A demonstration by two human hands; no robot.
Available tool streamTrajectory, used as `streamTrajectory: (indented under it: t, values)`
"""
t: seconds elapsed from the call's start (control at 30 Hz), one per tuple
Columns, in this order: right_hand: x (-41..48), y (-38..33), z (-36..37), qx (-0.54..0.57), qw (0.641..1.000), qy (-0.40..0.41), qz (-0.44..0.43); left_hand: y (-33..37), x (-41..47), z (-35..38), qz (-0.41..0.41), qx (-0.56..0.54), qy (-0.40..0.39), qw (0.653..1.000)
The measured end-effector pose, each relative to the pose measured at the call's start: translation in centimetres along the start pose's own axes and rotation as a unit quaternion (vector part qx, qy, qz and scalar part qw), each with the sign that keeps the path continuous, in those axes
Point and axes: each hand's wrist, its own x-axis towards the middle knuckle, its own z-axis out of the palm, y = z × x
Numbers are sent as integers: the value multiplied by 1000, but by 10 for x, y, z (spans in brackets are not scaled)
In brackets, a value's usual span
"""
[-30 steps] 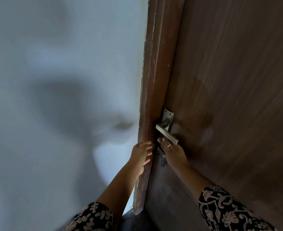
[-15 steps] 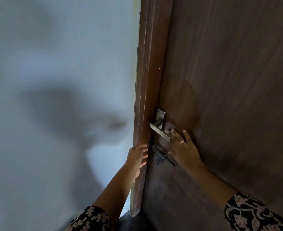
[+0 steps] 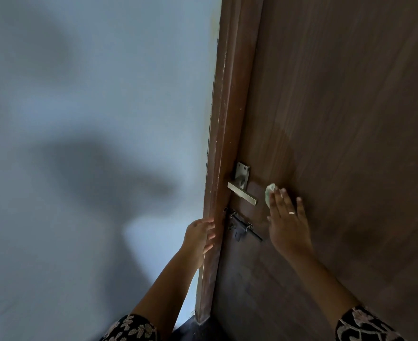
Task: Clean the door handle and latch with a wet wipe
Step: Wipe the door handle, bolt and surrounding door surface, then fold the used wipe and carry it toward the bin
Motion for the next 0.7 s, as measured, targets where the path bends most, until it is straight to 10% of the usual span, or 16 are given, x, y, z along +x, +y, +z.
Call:
streamTrajectory:
  t: [0.07,0.13,0.3,0.37,0.47,0.7]
  values:
    - [-1,-11,-17,135,989,22,50,0,-4,-1,0,-2,-11,1000]
    - [-7,-25,-38,408,899,5,159,3,-9,0,-2,1,-27,1000]
    - [-16,-50,-84,841,420,-21,341,9,-19,3,13,25,-51,998]
    - [-22,-57,-97,879,306,-32,364,12,-25,4,26,36,-64,997]
    - [-30,-66,-107,888,270,-52,368,16,-35,6,45,48,-106,992]
    - [-30,-81,-110,862,350,-70,361,20,-56,8,137,111,-182,967]
